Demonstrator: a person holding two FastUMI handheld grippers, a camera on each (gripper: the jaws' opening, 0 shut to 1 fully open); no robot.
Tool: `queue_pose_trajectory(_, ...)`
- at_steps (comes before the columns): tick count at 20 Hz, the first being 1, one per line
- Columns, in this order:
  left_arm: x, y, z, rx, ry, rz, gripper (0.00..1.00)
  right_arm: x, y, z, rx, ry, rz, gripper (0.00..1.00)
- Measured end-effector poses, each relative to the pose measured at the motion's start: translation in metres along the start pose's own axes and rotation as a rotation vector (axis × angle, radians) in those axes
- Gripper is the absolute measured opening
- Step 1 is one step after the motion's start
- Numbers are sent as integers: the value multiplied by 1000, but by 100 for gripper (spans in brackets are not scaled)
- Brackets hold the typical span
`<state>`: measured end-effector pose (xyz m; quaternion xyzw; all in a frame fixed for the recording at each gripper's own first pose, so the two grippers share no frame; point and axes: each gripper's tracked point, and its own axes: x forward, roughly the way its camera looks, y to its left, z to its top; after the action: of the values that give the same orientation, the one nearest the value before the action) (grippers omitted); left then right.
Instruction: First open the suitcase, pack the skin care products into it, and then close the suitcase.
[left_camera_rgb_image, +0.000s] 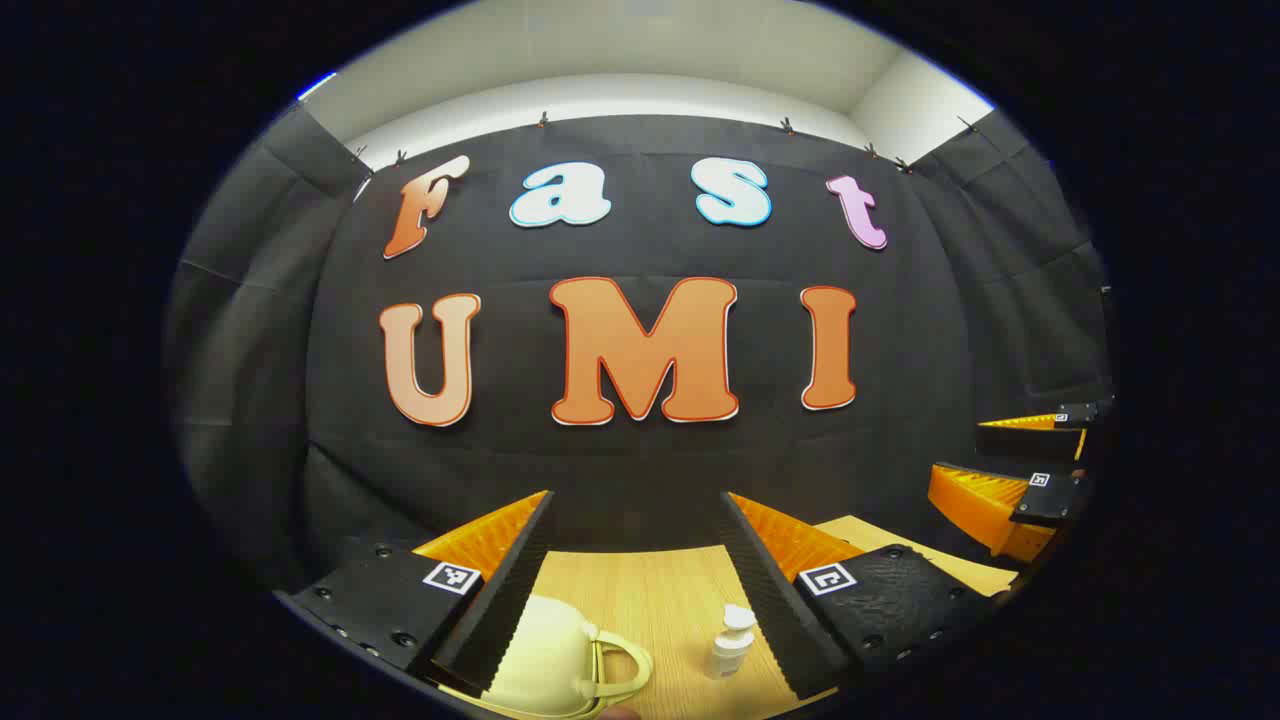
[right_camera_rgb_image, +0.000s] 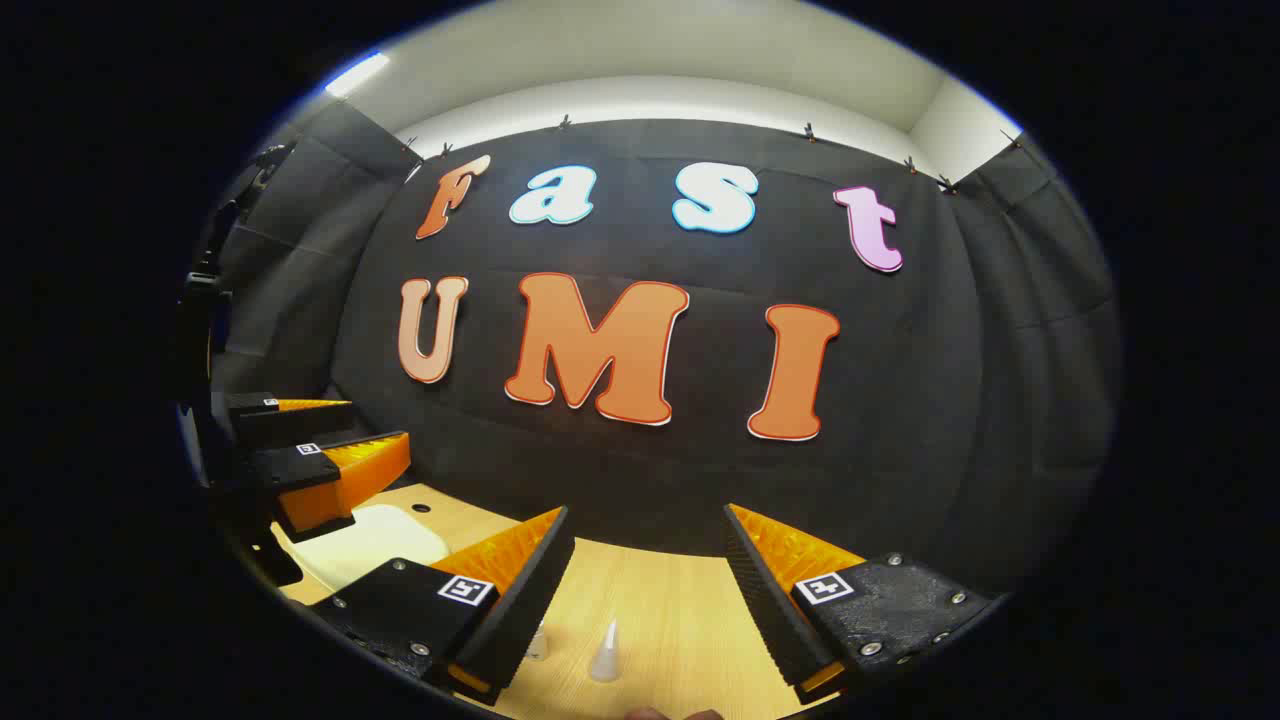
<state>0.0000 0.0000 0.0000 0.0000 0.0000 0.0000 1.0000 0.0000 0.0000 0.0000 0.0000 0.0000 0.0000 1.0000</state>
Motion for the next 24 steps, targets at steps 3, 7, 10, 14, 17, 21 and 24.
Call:
queue_pose_trajectory(3,-3,1,-1,6,-15,35,99,7,7,-8,7,9,36,94)
queue_pose_trajectory(7,-2,4,4,33,-32,33,100,8,9,-8,25,7,5,94)
queue_pose_trajectory(10,-6,13,6,25,-45,32,100,10,6,-6,46,6,-44,94)
queue_pose_trajectory(14,0,17,-7,7,-7,14,100,10,11,1,37,1,-66,93)
queue_pose_trajectory(17,7,22,-12,71,-6,22,100,10,7,-1,29,11,-79,94)
queue_pose_trajectory(21,9,17,-30,119,18,-14,100,15,-2,-1,30,10,-105,93)
queue_pose_trajectory(24,11,15,-51,162,63,-51,100,17,-11,-2,35,12,-129,93)
